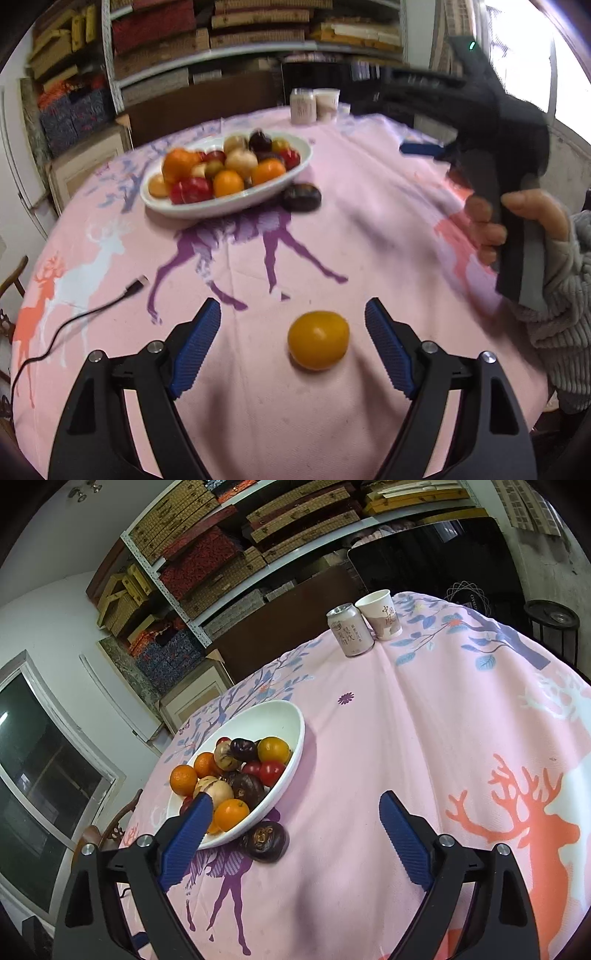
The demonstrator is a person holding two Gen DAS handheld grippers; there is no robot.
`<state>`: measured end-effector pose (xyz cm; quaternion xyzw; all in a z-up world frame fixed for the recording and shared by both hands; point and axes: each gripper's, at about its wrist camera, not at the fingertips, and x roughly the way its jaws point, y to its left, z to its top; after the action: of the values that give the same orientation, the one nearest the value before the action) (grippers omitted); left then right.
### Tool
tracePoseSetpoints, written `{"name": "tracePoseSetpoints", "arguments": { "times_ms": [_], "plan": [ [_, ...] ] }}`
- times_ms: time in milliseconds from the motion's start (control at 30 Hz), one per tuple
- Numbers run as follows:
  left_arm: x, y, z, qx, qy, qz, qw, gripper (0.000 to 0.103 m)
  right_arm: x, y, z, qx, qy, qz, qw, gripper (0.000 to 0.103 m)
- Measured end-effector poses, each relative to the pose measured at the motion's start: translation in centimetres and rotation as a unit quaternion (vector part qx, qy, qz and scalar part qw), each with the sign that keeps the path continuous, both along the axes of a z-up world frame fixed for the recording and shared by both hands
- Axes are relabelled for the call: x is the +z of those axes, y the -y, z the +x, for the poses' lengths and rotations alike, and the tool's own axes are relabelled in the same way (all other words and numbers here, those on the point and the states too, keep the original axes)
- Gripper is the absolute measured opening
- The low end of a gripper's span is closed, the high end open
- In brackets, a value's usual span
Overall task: Organize fruits
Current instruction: 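Move the left tool to a yellow fruit and close on it, then grasp the last dark mangosteen with the right tool while the left tool holds the yellow fruit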
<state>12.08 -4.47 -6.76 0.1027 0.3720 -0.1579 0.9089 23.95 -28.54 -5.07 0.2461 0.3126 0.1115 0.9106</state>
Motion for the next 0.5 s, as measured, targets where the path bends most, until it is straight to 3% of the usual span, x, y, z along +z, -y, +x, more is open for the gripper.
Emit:
{"name": "tracePoseSetpoints", "arguments": {
  "times_ms": [133,333,433,500],
  "plan": [
    [-0.7,0.4,0.9,-0.017,-0.037,-0.002,0.9992,0.077,0.0,-0.2,-0.1,0.004,-0.001,-0.003,1.0,0.092],
    [-1.7,0.8,1.7,-0.036,-0.081,-0.01,0.996,0.044,0.0,-0.2,0.0,0.002,-0.004,-0.003,1.0,0.092],
    [-1.8,0.7,1.9,-0.036,-0.09,-0.018,0.9951,0.044,-0.1,-0.2,0.1,0.002,-0.004,-0.004,1.0,0.092],
    [-1.8,0.6,1.9,-0.04,-0.092,-0.022,0.9947,0.038,-0.1,-0.2,0.2,0.004,-0.007,-0.008,1.0,0.092]
  ]
}}
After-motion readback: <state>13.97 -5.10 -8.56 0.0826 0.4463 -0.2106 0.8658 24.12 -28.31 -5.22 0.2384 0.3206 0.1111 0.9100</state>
